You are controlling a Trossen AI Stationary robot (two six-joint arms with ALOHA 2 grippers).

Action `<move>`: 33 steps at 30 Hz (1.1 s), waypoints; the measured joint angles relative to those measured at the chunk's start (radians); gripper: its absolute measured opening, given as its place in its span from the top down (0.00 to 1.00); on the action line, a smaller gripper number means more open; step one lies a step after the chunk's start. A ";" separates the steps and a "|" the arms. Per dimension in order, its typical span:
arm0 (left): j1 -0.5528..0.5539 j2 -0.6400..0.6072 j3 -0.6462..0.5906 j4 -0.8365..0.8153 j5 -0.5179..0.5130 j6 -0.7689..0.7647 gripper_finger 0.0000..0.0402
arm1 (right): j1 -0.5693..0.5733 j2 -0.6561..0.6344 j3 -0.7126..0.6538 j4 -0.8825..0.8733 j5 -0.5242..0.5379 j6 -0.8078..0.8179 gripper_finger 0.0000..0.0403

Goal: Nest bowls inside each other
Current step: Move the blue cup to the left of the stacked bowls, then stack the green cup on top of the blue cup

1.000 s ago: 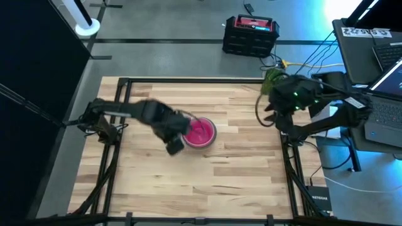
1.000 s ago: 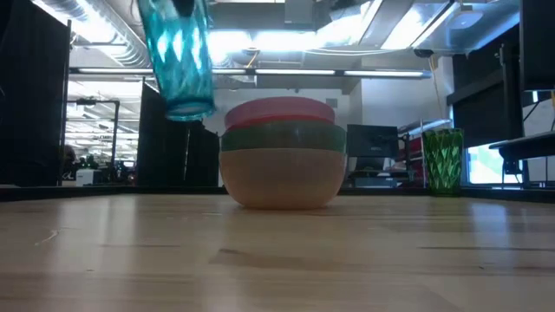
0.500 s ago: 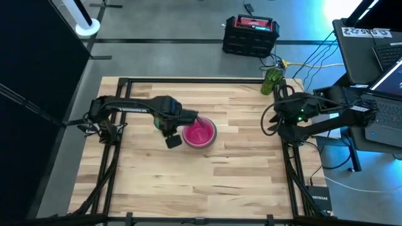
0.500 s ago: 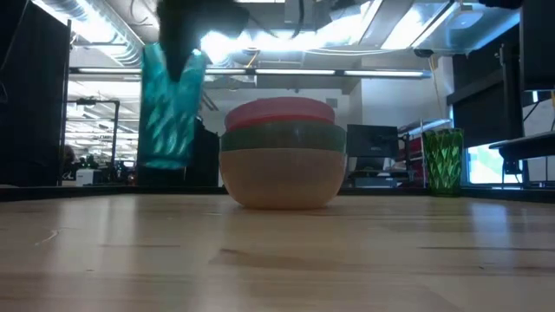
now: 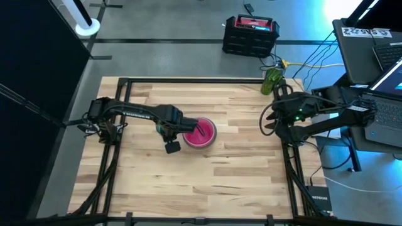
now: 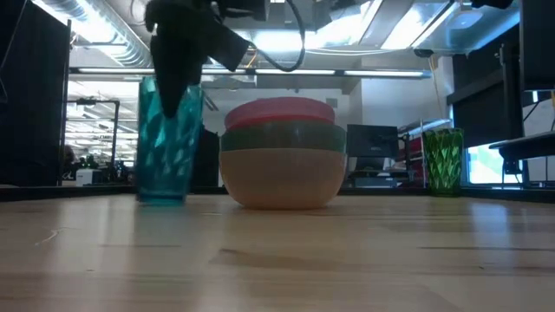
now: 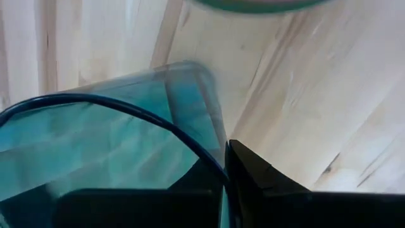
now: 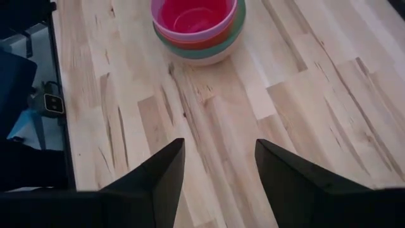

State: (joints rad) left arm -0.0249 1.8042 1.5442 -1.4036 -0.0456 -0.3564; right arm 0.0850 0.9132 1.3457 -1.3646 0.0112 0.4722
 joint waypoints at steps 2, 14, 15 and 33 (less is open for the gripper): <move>0.000 0.000 -0.020 0.025 -0.002 0.009 1.00 | 0.000 0.000 0.000 0.005 0.005 -0.004 0.56; 0.000 -0.002 -0.033 0.085 -0.002 0.028 1.00 | 0.000 0.001 0.000 0.007 0.023 -0.006 0.56; 0.000 -0.002 -0.033 0.086 -0.002 0.028 0.99 | 0.000 0.001 0.000 0.007 0.023 -0.006 0.56; 0.006 -0.017 0.137 -0.140 -0.038 0.002 0.70 | -0.001 0.053 0.001 0.182 0.041 -0.114 0.55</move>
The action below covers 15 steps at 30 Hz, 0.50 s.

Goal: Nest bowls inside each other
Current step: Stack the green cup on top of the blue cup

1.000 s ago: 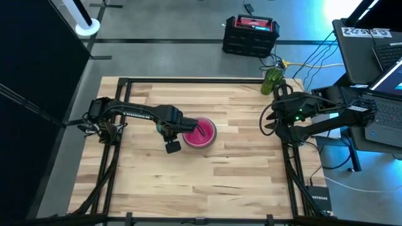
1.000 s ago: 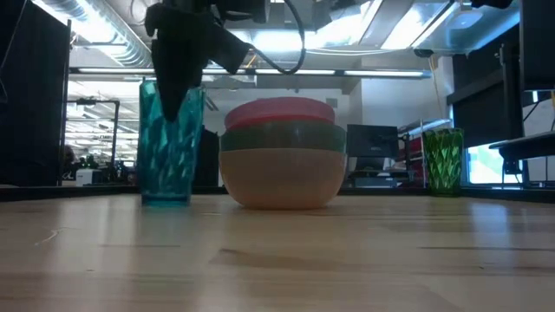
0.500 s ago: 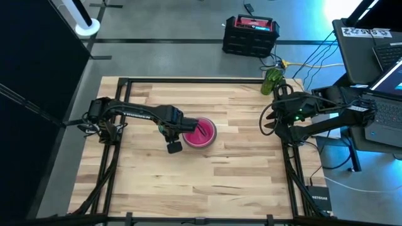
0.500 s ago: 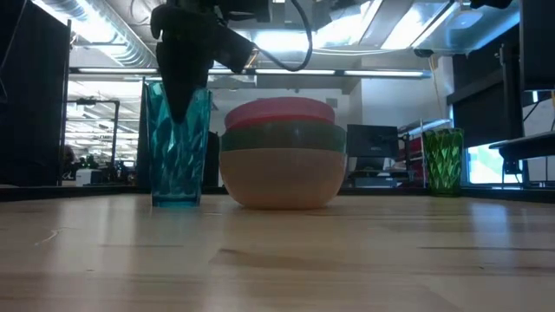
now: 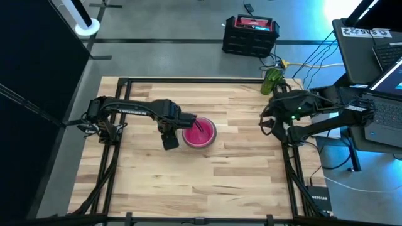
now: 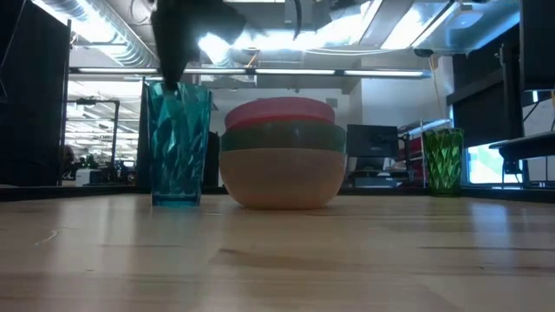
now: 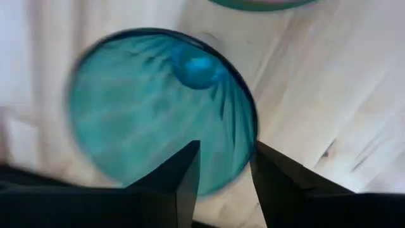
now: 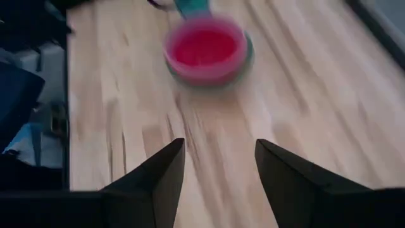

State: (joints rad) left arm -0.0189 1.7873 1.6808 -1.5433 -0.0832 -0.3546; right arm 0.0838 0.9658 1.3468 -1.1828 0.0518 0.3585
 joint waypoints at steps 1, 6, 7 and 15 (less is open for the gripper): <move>0.000 -0.003 0.031 -0.014 -0.024 -0.002 0.69 | -0.006 0.026 0.001 0.052 0.011 -0.041 0.55; 0.002 -0.054 0.150 -0.026 -0.155 0.013 0.69 | -0.221 0.254 0.023 0.120 0.190 -0.160 0.55; 0.006 -0.072 0.160 -0.028 -0.174 0.015 0.69 | -0.294 0.306 0.038 0.082 0.230 -0.172 0.55; 0.074 -0.199 0.180 -0.028 -0.194 0.089 0.69 | -0.715 0.524 0.153 0.036 0.270 -0.314 0.55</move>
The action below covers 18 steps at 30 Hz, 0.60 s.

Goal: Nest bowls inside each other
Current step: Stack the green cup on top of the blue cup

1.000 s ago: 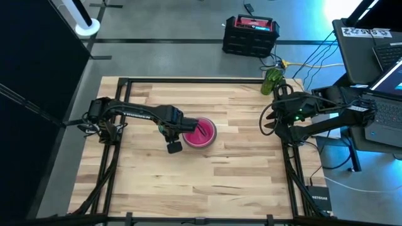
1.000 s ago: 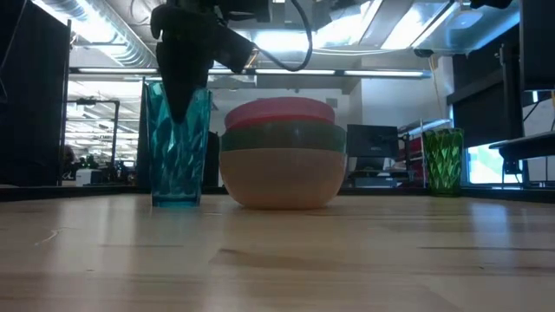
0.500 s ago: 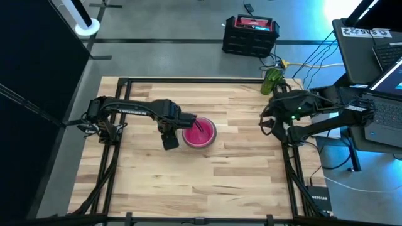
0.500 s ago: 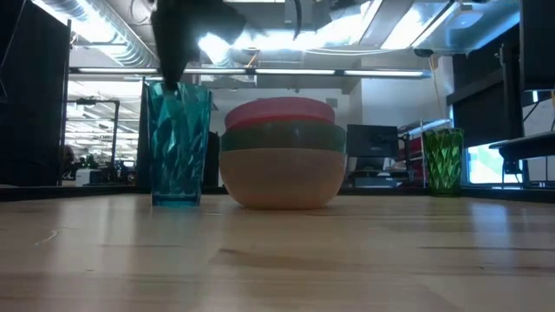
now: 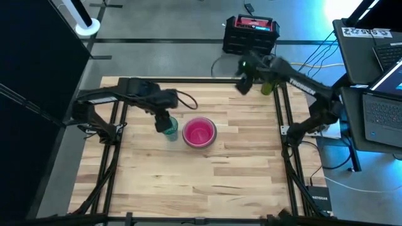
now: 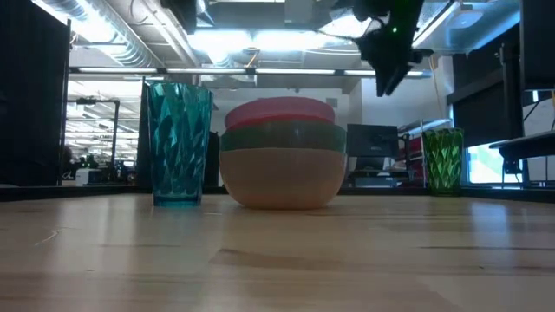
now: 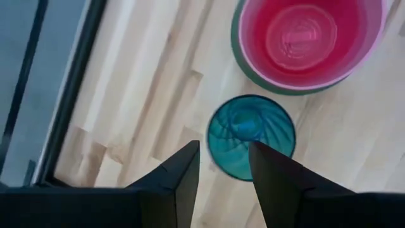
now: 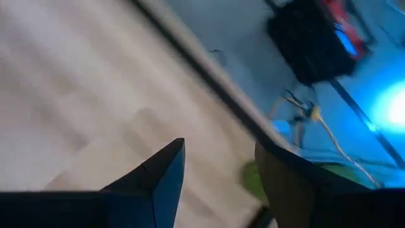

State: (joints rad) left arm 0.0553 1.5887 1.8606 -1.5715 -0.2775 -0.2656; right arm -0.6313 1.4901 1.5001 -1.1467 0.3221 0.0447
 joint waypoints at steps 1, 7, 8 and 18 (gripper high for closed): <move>0.013 -0.008 0.000 0.000 0.000 0.017 0.69 | -0.020 0.007 0.004 -0.012 -0.001 0.006 0.55; 0.089 -0.054 0.000 0.000 0.000 0.119 0.69 | -0.137 0.048 0.028 -0.084 -0.009 0.040 0.55; 0.102 -0.062 0.000 0.000 0.000 0.137 0.69 | -0.157 0.055 0.032 -0.096 -0.011 0.046 0.55; 0.207 -0.116 0.000 0.000 0.000 0.278 0.69 | -0.301 0.126 0.060 -0.192 -0.046 0.089 0.55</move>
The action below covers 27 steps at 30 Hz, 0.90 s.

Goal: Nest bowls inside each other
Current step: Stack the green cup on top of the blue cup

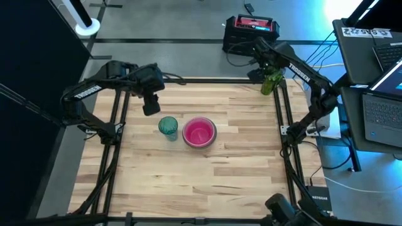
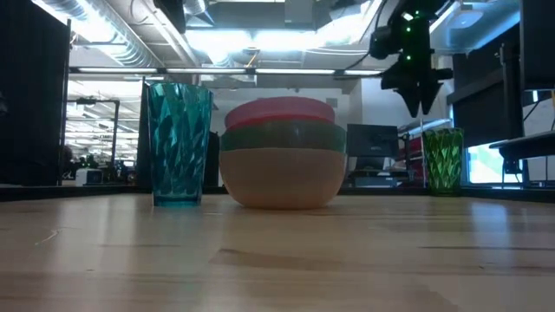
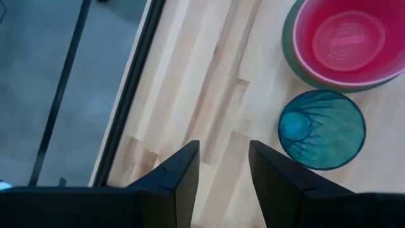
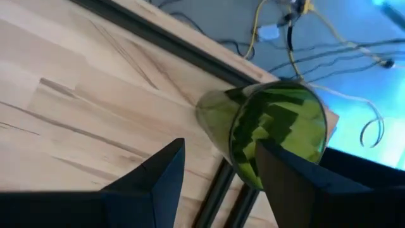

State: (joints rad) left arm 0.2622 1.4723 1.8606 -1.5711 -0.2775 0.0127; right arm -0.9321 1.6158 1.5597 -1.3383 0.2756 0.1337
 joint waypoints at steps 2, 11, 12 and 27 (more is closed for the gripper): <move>0.003 0.000 0.000 0.000 0.000 0.008 0.69 | -0.002 0.023 0.000 -0.008 0.000 -0.001 0.55; 0.002 0.000 0.000 0.002 0.000 0.017 0.69 | -0.072 0.131 0.000 -0.022 0.013 -0.011 0.56; 0.002 0.000 0.000 0.002 0.000 0.018 0.69 | -0.077 0.136 -0.006 -0.017 0.006 -0.012 0.57; 0.002 0.000 0.000 0.002 0.001 0.026 0.69 | -0.122 0.212 -0.158 0.106 -0.160 -0.039 0.90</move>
State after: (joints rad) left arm 0.2646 1.4723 1.8606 -1.5688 -0.2768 0.0389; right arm -1.0546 1.8280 1.4021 -1.2325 0.1152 0.0946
